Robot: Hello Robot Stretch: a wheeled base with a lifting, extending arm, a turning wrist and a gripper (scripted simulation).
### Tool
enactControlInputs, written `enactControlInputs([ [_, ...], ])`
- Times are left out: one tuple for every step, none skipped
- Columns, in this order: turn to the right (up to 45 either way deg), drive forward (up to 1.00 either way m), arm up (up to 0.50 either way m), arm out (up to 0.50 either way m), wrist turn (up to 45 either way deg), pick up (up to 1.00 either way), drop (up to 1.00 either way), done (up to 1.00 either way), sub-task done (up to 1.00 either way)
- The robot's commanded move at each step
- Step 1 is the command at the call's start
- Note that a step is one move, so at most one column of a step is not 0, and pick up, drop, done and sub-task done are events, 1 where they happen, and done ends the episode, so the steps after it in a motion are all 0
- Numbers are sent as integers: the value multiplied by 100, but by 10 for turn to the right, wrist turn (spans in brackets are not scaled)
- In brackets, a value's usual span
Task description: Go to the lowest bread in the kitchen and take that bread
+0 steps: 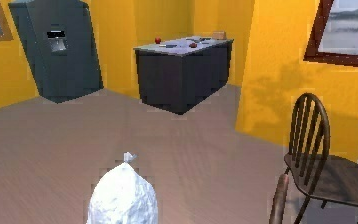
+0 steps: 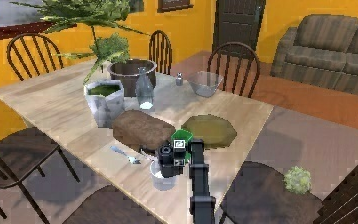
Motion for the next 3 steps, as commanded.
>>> enactControlInputs([
  [0, 0, 0, 0, 0, 100, 0, 0, 0],
  [0, 0, 10, 0, 0, 0, 0, 0, 0],
  [0, 0, 0, 0, 0, 0, 0, 100, 0],
])
